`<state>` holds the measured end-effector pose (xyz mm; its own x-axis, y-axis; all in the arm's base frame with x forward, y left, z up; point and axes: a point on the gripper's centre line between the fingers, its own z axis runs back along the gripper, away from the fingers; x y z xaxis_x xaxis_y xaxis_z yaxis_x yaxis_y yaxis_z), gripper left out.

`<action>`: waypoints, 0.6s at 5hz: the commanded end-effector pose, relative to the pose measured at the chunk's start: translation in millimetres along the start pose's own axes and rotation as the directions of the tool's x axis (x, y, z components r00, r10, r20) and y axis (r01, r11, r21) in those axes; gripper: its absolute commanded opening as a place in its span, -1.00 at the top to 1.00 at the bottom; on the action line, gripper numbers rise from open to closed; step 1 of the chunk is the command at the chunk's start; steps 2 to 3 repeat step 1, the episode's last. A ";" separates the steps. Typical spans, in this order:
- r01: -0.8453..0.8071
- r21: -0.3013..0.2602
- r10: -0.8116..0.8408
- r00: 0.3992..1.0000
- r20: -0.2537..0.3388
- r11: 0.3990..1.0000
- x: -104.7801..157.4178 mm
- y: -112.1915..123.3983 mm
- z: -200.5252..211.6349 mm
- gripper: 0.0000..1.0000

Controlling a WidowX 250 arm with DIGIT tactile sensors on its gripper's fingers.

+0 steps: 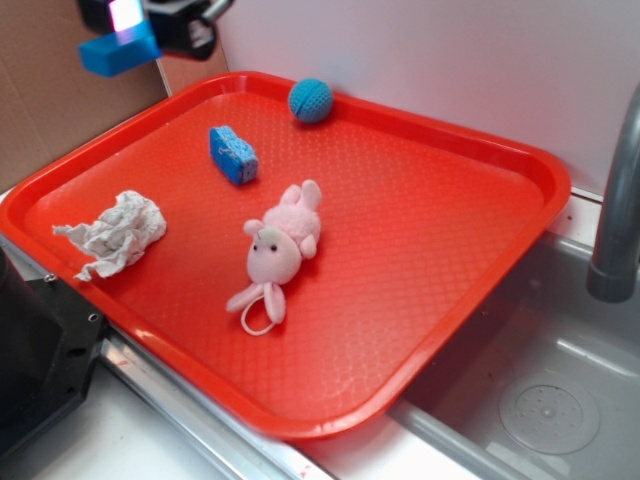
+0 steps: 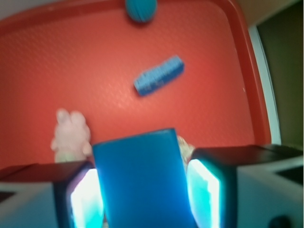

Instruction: Grab the blue block.

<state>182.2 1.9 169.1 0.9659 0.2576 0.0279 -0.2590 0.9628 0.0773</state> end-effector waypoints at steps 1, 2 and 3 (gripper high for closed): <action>0.065 0.071 -0.070 0.995 0.070 0.995 -3.5 -11.9 3.3 0.16; 0.065 0.071 -0.070 0.995 0.070 0.995 -3.5 -11.9 3.3 0.16; 0.065 0.071 -0.070 0.995 0.070 0.995 -3.5 -11.9 3.3 0.16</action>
